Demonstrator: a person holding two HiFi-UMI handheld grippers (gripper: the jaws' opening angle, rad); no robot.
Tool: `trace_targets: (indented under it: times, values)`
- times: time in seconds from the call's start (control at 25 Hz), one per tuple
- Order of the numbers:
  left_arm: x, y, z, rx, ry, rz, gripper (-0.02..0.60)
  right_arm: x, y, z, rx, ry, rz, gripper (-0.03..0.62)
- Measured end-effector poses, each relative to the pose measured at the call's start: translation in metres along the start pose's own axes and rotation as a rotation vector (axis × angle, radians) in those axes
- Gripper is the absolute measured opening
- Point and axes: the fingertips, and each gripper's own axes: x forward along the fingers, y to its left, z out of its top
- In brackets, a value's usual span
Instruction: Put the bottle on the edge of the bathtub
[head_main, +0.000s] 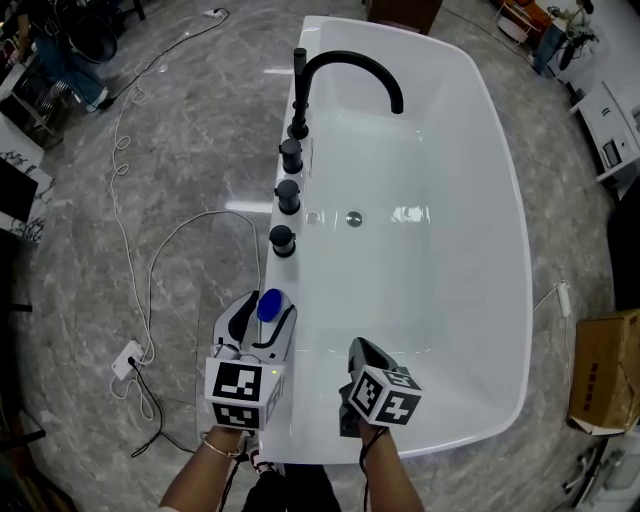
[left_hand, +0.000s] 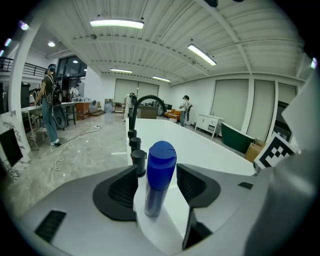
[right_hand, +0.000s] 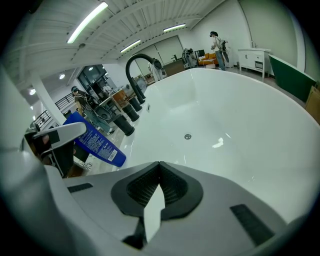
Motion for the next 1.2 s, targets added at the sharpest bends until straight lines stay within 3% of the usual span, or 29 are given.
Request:
trace_targets:
  times: [1.04,1.2]
  values:
    - [-0.127,0.004,0.005,-0.093,-0.048,0.027,0.245,-0.086,0.044,-0.01,0.021,-0.083,0.017,0.026]
    - [-0.152,0.005,0.007,-0.089,-0.056,0.026,0.189,-0.106,0.052,-0.012,0.017,-0.103,0.016,0.026]
